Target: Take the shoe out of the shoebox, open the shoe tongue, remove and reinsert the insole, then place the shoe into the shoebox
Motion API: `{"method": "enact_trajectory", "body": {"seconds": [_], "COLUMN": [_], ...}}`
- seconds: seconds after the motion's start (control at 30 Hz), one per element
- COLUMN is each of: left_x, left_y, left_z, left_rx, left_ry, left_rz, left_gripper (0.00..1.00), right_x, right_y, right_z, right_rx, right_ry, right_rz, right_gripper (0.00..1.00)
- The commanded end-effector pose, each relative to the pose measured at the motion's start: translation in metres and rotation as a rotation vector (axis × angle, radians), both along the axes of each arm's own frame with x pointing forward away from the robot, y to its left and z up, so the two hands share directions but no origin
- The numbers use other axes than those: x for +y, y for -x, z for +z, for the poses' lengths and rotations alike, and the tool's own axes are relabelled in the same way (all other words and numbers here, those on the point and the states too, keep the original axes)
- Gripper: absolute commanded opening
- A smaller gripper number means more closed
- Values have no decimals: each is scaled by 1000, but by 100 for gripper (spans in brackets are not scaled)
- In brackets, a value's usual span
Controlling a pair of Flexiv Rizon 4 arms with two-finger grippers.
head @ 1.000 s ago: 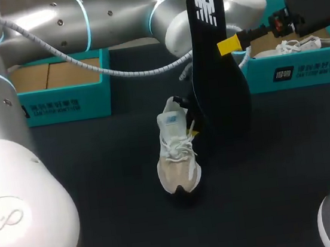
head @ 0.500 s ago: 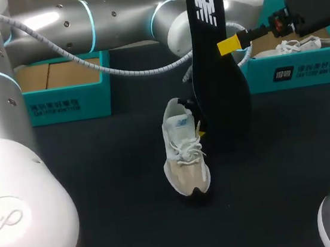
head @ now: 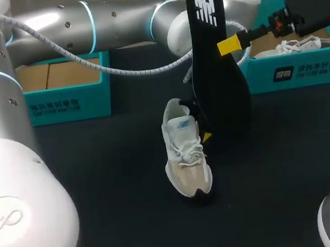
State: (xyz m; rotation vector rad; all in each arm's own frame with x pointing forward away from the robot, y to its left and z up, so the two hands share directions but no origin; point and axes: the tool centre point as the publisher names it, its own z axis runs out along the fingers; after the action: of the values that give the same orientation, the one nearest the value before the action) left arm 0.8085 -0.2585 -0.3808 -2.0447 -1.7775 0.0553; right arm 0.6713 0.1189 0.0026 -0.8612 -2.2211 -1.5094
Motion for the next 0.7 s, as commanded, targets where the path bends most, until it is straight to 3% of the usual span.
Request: {"method": "enact_trajectory", "body": {"seconds": [0.03, 0.7], "left_x": [7, -9], "left_y": [-5, -19], "left_z": [12, 80], "left_rx": [11, -13], "left_ry": [88, 460], "left_rz": [54, 180], "left_gripper": [100, 100], "right_x": [1, 1], "right_y": [-2, -2], "right_z": [0, 0], "right_rx": [2, 2], "right_ry": [3, 3], "right_rz": [1, 1], "right_gripper": [0, 0]}}
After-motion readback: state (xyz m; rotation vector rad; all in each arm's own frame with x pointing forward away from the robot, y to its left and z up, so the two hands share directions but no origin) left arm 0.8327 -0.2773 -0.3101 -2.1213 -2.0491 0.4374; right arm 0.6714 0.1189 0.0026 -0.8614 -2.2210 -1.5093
